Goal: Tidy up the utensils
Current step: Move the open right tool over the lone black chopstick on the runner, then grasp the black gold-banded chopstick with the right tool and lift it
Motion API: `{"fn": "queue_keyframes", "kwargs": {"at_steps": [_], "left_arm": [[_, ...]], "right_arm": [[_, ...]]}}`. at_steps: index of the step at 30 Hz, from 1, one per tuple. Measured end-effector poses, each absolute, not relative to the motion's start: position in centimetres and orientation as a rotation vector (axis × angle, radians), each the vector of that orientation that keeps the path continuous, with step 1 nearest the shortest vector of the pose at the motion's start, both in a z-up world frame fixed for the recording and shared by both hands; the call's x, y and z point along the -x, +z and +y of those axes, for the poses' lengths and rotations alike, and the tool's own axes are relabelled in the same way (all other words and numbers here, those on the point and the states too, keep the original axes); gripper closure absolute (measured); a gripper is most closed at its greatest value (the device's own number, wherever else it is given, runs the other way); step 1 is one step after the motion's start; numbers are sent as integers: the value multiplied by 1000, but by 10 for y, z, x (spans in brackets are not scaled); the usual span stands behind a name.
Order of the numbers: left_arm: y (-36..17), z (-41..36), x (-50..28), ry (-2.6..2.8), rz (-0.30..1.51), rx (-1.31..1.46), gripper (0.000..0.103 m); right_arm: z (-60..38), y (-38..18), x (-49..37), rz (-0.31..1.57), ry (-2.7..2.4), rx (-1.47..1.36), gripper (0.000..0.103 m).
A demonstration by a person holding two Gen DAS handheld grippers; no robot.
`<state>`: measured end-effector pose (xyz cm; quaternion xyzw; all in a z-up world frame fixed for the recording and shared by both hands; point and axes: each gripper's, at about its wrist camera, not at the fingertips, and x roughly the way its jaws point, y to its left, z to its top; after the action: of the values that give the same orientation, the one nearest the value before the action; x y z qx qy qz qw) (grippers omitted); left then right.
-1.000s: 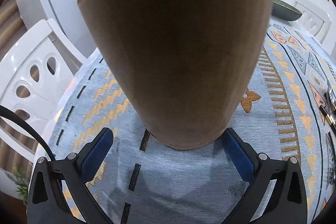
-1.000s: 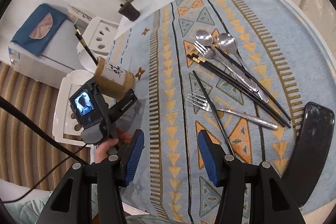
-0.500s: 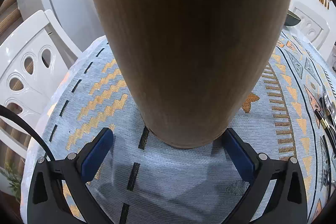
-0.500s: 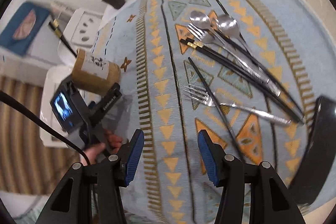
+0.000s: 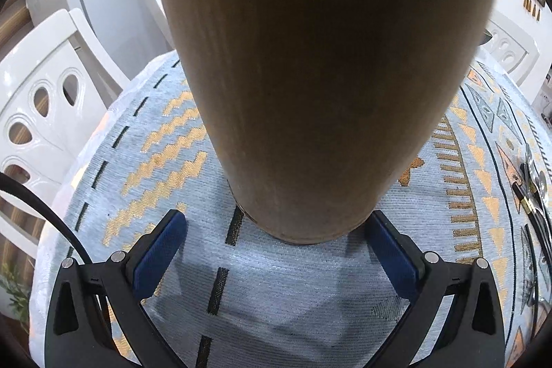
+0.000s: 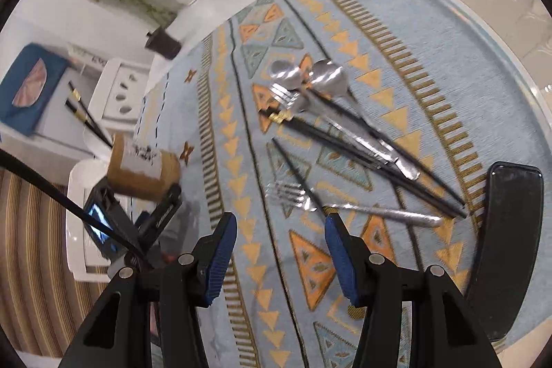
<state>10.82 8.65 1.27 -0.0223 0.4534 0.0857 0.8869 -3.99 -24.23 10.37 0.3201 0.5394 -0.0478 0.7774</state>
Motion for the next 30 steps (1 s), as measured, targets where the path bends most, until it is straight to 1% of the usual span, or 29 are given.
{"fn": "queue_keyframes", "kwargs": {"at_steps": [4, 8, 9, 10, 13, 16, 17, 18, 20, 22, 25, 30], "left_arm": [[11, 93, -112, 169, 948, 48, 0], [10, 96, -115, 161, 950, 51, 0], [10, 95, -113, 161, 950, 51, 0], [10, 97, -114, 159, 951, 52, 0], [11, 100, -114, 144, 955, 59, 0], [11, 102, -116, 127, 952, 68, 0], [12, 102, -116, 122, 948, 71, 0], [12, 102, -117, 116, 946, 71, 0], [10, 100, -119, 101, 947, 53, 0], [9, 100, -119, 92, 944, 41, 0], [8, 105, -119, 81, 941, 58, 0], [9, 107, -112, 80, 939, 50, 0]], "right_arm": [[-264, 109, 42, 1105, -169, -701, 52], [-292, 103, 50, 1047, -220, -789, 52], [-295, 101, 50, 1046, -210, -802, 54], [-296, 100, 48, 1050, -200, -806, 59], [-288, 97, 35, 1090, -157, -776, 60], [-262, 89, 14, 1172, -101, -660, 60], [-249, 83, 3, 1228, -85, -597, 60], [-238, 76, -9, 1288, -90, -530, 61], [-225, 65, -23, 1340, -85, -476, 70], [-218, 59, -32, 1363, -65, -481, 72], [-214, 63, -31, 1358, -45, -480, 73], [-210, 66, -25, 1375, -73, -402, 73]]}}
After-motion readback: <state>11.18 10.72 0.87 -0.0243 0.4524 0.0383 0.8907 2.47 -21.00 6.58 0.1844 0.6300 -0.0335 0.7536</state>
